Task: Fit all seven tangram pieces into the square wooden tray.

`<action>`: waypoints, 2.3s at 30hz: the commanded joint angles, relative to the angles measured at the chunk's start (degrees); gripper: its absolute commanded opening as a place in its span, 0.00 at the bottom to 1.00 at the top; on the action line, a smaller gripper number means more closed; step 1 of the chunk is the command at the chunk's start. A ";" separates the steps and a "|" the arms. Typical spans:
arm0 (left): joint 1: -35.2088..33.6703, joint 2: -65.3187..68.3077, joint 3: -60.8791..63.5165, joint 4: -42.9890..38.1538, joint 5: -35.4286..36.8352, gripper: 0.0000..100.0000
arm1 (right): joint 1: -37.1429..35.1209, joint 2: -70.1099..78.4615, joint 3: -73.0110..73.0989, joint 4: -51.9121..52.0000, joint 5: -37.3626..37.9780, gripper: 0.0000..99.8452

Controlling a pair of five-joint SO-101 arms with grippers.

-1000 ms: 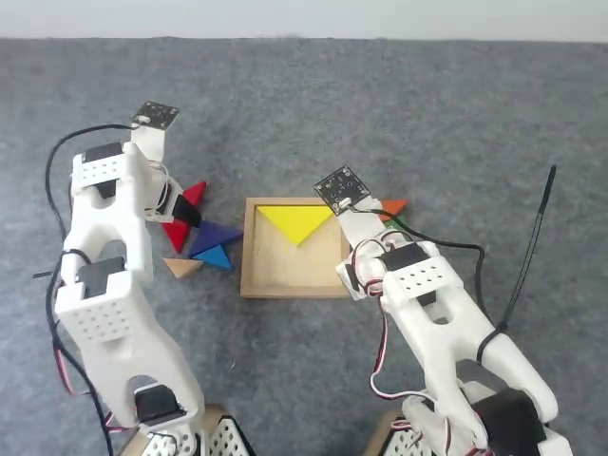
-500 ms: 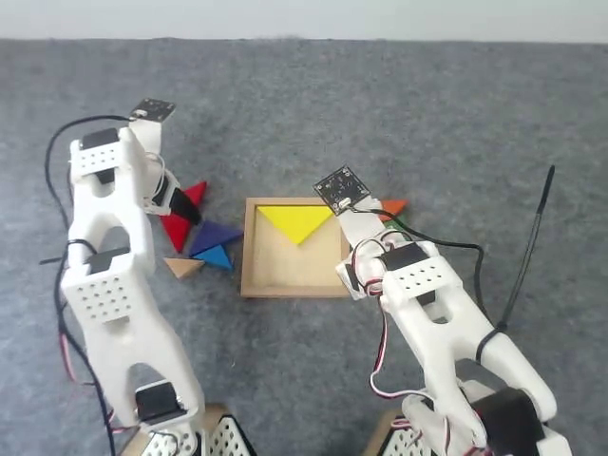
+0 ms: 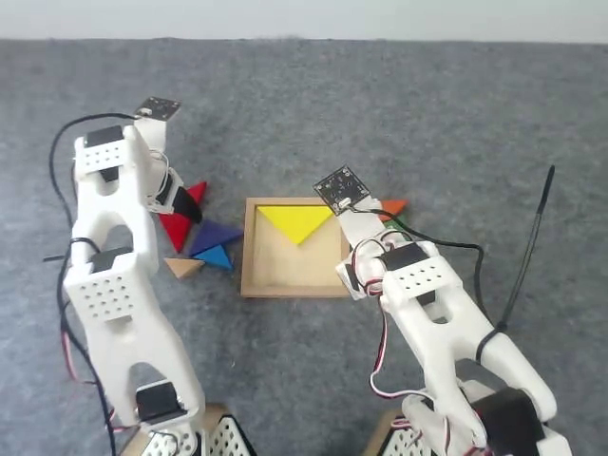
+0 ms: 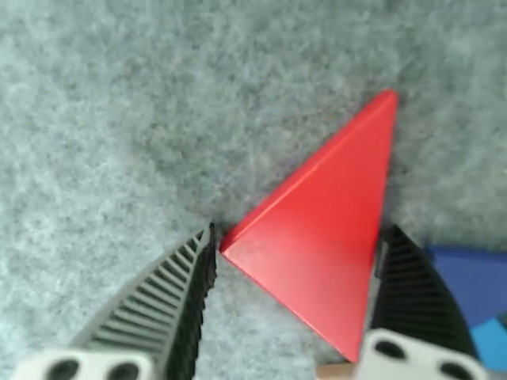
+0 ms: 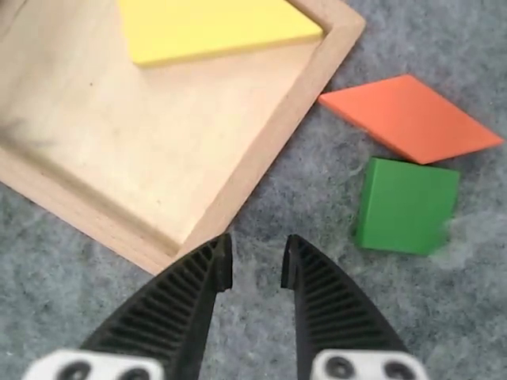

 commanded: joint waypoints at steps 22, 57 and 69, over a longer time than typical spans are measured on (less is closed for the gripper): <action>1.05 -3.08 -1.98 2.64 -0.26 0.20 | -0.22 -2.24 -0.26 -1.27 0.00 0.11; 4.22 -13.19 -1.98 15.21 -2.37 0.04 | -0.13 -2.59 -0.26 -1.10 0.00 0.11; 0.26 -2.64 -2.33 7.47 0.70 0.25 | -0.13 -2.51 -0.26 -1.19 0.00 0.11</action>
